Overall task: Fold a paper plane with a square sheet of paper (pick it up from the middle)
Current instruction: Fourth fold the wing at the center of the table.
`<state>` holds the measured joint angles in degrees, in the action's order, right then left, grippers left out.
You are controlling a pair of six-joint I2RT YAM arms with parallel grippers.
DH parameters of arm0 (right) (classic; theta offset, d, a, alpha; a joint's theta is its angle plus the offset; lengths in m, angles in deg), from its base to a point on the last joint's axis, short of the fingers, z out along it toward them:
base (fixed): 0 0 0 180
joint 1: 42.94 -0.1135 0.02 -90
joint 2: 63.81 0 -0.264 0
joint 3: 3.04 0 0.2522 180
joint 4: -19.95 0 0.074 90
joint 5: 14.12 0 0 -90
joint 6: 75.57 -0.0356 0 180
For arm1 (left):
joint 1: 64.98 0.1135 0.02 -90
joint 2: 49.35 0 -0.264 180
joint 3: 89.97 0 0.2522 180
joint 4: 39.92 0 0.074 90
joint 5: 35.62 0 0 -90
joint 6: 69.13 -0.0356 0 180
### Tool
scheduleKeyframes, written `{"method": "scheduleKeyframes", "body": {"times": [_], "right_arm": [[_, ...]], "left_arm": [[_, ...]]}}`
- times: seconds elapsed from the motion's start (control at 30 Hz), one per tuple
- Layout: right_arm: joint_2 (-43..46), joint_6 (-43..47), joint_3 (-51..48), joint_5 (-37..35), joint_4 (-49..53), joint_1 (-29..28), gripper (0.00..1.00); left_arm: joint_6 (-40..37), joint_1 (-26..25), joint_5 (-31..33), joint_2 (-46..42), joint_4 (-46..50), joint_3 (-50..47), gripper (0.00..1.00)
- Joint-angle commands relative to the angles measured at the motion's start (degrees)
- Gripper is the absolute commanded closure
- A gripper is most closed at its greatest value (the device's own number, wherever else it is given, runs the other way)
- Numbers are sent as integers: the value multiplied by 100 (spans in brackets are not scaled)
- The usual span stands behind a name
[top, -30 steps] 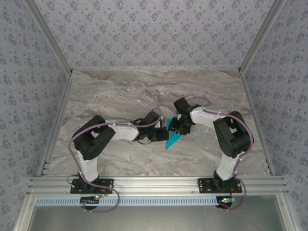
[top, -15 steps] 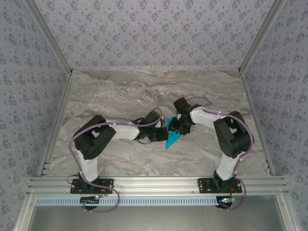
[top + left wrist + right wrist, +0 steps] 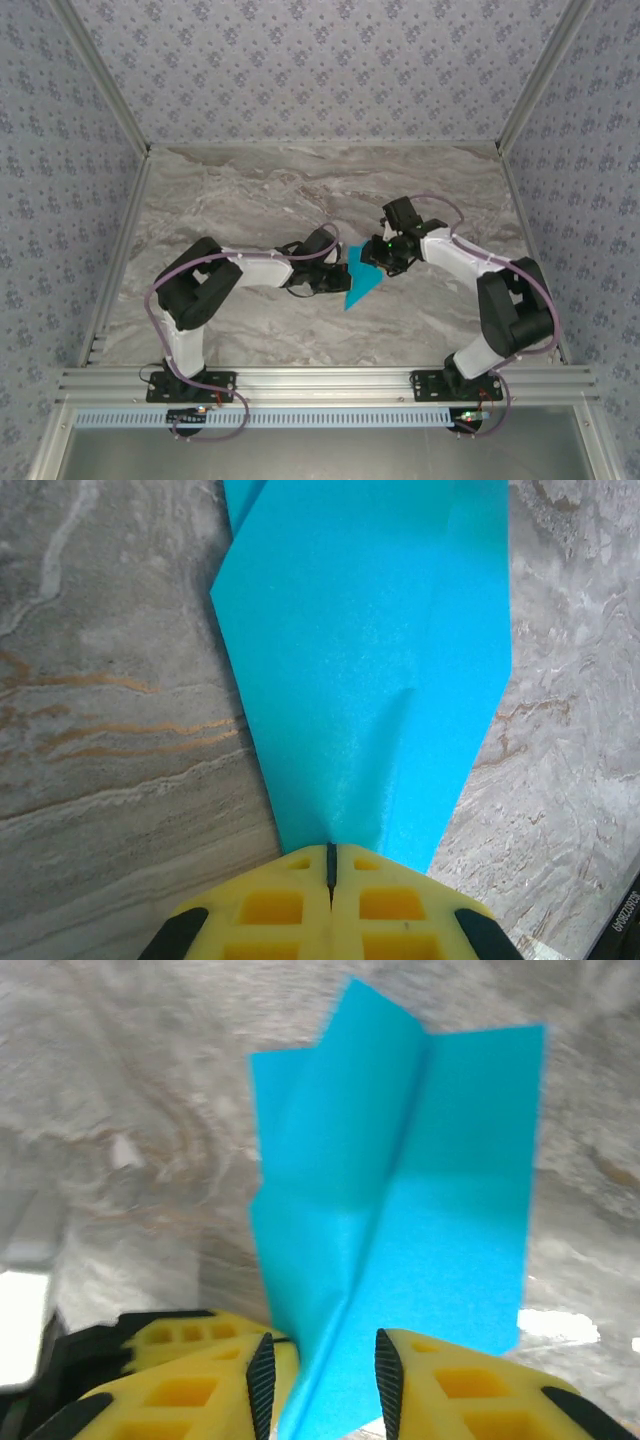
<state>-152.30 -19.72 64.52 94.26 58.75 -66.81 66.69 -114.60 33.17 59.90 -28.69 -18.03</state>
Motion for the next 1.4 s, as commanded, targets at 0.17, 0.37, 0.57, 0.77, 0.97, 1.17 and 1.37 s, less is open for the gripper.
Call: {"method": "scheduleKeyframes", "body": {"times": [0.17,0.37,0.57,0.77,0.97,1.17,1.37], "right_arm": [[-515,581,-365,984,-827,4,94],[-943,627,-334,1306,-1179,57,96],[-1261,690,-358,1110,-1142,125,97],[-1259,701,-616,864,-1133,254,97],[-1318,665,-735,746,-1142,261,97],[-1432,613,-783,694,-1151,256,98],[-1461,642,-748,635,-1101,196,98]], "left_arm": [[-212,-55,160,295,681,52,100],[-262,-65,161,313,775,114,100],[-280,-74,170,331,851,159,100],[-293,-79,173,307,886,201,100],[-362,-74,170,40,787,364,100],[-349,-63,650,-588,688,401,93],[-141,-47,657,-749,293,147,92]]}}
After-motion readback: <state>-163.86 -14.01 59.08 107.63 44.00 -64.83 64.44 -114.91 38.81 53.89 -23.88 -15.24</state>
